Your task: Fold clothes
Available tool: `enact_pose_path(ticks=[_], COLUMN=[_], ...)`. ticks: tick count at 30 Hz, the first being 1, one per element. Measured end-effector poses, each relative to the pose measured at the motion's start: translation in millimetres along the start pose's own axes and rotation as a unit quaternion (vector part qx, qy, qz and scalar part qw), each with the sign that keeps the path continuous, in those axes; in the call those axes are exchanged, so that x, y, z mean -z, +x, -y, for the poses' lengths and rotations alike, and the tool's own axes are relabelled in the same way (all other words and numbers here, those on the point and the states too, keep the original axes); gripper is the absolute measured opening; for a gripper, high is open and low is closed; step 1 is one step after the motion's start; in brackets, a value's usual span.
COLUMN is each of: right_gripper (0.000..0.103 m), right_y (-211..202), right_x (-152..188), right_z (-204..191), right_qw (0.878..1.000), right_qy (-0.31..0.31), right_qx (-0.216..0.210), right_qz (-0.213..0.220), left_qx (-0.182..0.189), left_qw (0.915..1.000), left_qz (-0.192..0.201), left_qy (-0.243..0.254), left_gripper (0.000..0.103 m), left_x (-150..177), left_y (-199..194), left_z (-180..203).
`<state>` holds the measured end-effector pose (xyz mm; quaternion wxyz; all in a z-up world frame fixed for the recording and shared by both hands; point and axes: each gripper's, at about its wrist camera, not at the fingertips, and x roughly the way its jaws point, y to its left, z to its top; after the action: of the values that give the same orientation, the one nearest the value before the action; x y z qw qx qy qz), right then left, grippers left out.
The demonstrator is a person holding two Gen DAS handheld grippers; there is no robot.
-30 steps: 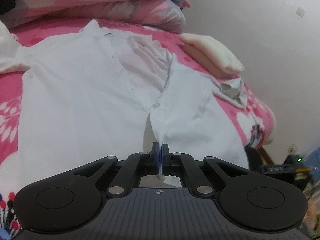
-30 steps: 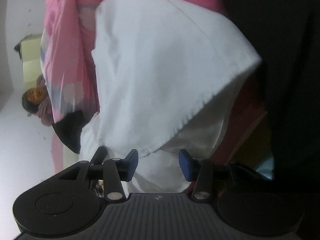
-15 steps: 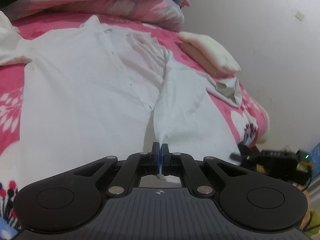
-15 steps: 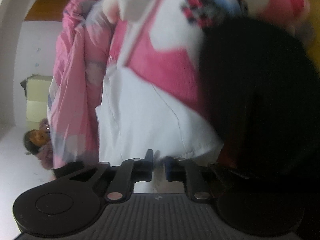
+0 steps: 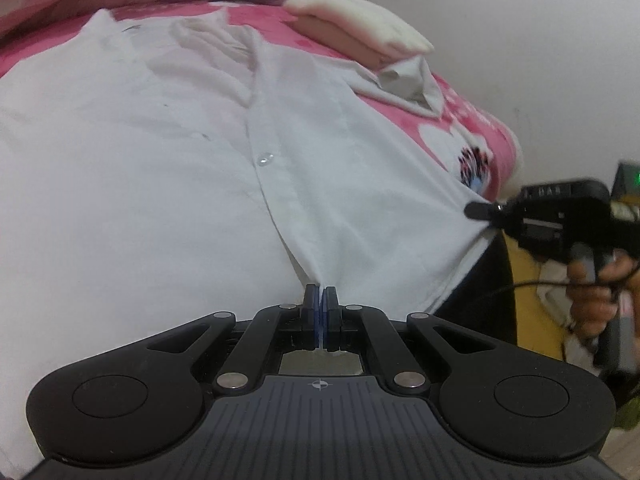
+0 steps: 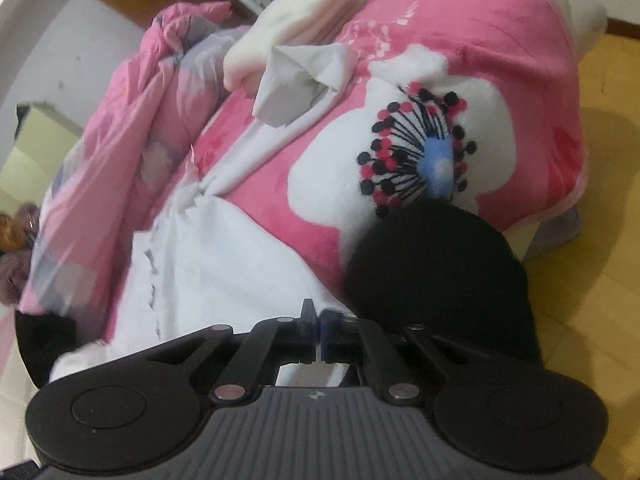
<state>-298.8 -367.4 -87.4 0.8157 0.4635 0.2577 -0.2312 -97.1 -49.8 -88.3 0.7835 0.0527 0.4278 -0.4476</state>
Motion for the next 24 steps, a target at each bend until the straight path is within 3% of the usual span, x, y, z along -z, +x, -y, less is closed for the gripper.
enact_pose_path(ticks=[2,6,8,9,12,15,19,24], right_gripper=[0.008,0.031,0.033,0.033,0.048,0.049,0.049,0.049], right_y=[-3,-14,-20,-23,-34,-45,-58,-86], right_x=[-4,-9,-10,-12,-17,-21,-27,-47], right_z=[1,0,-4,-7,-16,-17,-9,-5], right_qw=[1.000,0.998,0.997,0.994,0.981,0.966,0.957,0.968], right_qy=[-0.011,-0.046,-0.071,-0.093,-0.178,-0.240,-0.267,-0.245], right_qx=[0.002,0.005,0.010,0.014,0.031,0.041,0.022,-0.030], right_qz=[-0.011,-0.033,-0.041,-0.049,-0.068,-0.087,-0.113,-0.047], left_qx=[0.003,0.008,0.008,0.006,0.006,0.004,0.003,0.001], left_qw=[1.0000,0.9999,0.9999,0.9999,0.9999,0.9999,0.9998,0.9999], left_qz=[0.000,0.005,0.007,0.008,0.006,0.005,0.005,0.006], left_qy=[0.002,-0.004,-0.008,-0.009,-0.012,-0.014,-0.017,-0.012], left_gripper=[0.000,0.000,0.000,0.000,0.000,0.000,0.000,0.000], left_x=[0,-1,-1,-1,0,0,0,0], left_y=[1,2,2,3,4,5,6,6], left_z=[0,-3,-4,-4,-5,-6,-6,-6])
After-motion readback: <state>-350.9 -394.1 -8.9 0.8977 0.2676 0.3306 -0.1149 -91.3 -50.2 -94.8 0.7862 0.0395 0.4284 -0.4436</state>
